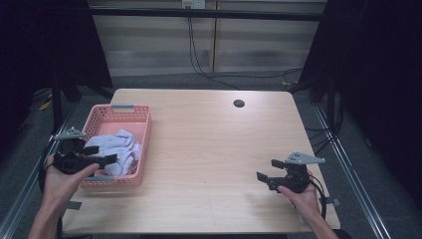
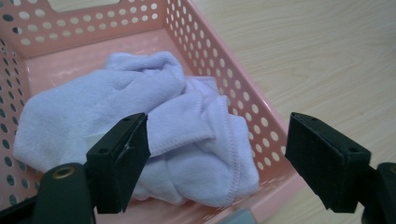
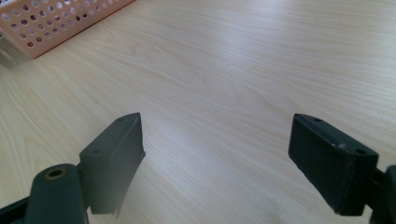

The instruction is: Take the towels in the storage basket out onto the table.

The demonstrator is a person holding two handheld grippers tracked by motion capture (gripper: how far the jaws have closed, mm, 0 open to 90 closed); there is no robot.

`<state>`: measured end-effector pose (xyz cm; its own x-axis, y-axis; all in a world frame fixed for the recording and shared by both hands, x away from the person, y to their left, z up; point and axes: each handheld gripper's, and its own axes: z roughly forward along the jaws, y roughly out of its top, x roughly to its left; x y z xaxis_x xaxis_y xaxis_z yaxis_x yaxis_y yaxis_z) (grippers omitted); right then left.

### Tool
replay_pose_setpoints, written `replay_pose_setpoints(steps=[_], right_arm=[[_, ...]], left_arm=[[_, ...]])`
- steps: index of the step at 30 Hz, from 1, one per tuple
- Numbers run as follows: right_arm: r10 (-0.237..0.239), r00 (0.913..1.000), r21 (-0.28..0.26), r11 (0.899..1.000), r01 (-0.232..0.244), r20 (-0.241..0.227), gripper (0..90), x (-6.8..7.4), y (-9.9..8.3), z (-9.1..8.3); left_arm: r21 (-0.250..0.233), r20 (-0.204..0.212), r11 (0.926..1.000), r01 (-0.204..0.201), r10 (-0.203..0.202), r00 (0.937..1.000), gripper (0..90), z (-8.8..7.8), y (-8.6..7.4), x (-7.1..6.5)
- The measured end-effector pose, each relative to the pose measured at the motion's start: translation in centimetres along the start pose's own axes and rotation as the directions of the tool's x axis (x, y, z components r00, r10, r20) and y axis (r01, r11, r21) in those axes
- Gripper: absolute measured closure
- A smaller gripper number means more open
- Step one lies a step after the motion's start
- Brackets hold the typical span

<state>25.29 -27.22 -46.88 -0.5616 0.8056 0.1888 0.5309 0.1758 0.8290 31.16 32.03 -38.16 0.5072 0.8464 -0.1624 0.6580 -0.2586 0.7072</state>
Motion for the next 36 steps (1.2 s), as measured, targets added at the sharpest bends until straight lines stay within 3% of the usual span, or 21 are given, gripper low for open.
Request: replay_pose_setpoints(steps=[2,4,5,6,9,11,15,17,20,21,24,30,31,33,34,35,36], right_arm=[[0.001,1.0000,0.005,1.000,-0.001,-0.002,18.5,0.0,0.0,0.1],[-0.003,1.0000,0.007,1.000,0.003,-0.001,19.6,0.0,0.0,0.2],[-0.004,1.0000,0.008,1.000,0.004,-0.003,19.6,0.0,0.0,0.3],[-0.001,1.0000,0.011,1.000,0.001,-0.005,19.5,0.1,0.0,0.3],[0.000,1.0000,0.015,1.000,0.001,-0.005,19.5,0.1,0.0,0.4],[-0.001,1.0000,0.017,1.000,0.001,-0.009,19.6,0.2,0.0,0.4],[0.001,0.9998,0.022,1.000,-0.001,-0.017,19.8,0.2,-0.1,0.6],[-0.002,0.9997,0.024,1.000,0.003,-0.023,19.9,0.1,-0.1,0.7],[-0.005,0.9997,0.024,1.000,0.005,-0.025,19.9,0.2,-0.1,0.6],[-0.006,0.9997,0.023,1.000,0.007,-0.025,19.9,0.2,-0.1,0.6],[-0.003,0.9997,0.024,1.000,0.004,-0.026,19.8,0.1,-0.1,0.6],[-0.007,0.9993,0.029,1.000,0.008,-0.036,19.9,0.3,-0.1,0.7],[-0.007,0.9993,0.029,1.000,0.008,-0.036,19.9,0.3,-0.1,0.7],[-0.008,0.9993,0.030,1.000,0.009,-0.037,20.1,0.3,-0.1,0.7],[-0.009,0.9992,0.029,1.000,0.010,-0.039,20.1,0.3,-0.1,0.7],[-0.011,0.9992,0.029,1.000,0.012,-0.038,20.1,0.3,-0.2,0.7],[-0.012,0.9992,0.030,0.999,0.014,-0.039,20.2,0.3,-0.2,0.7]], left_arm=[[0.013,-0.035,0.9998,0.016,-0.016,0.9993,21.0,0.1,0.3,1.2],[0.024,-0.045,0.9996,0.017,-0.016,0.9988,22.0,0.3,0.4,1.6],[0.048,-0.075,0.9985,0.027,-0.024,0.9969,21.6,0.7,0.4,2.2],[0.055,-0.054,0.9978,0.036,-0.033,0.9980,20.3,1.1,0.4,2.6],[0.071,-0.063,0.9959,0.056,-0.052,0.9967,18.9,1.8,0.5,3.5],[0.083,-0.050,0.9918,0.098,-0.094,0.9944,18.2,2.8,0.9,4.2],[0.123,-0.061,0.9899,0.071,-0.064,0.9961,16.5,3.7,1.5,4.0],[0.165,-0.101,0.9832,0.078,-0.062,0.9929,17.0,4.7,1.6,4.3],[0.189,-0.103,0.9784,0.084,-0.065,0.9925,15.4,5.3,1.2,4.4],[0.232,-0.124,0.9703,0.069,-0.041,0.9914,15.3,5.9,0.9,4.4],[0.247,-0.126,0.9658,0.080,-0.049,0.9908,12.5,6.2,0.8,4.4],[0.331,-0.145,0.9337,0.135,-0.091,0.9852,6.5,7.3,0.7,5.0],[0.331,-0.145,0.9337,0.135,-0.091,0.9852,4.6,7.3,0.7,5.0],[0.376,-0.147,0.9148,0.147,-0.098,0.9843,0.1,8.0,0.3,5.5],[0.419,-0.134,0.8954,0.152,-0.104,0.9854,0.0,8.2,0.3,5.8],[0.420,-0.133,0.8927,0.164,-0.118,0.9840,0.0,8.4,0.3,5.8],[0.437,-0.121,0.8878,0.146,-0.103,0.9873,0.0,8.5,0.5,6.0]])
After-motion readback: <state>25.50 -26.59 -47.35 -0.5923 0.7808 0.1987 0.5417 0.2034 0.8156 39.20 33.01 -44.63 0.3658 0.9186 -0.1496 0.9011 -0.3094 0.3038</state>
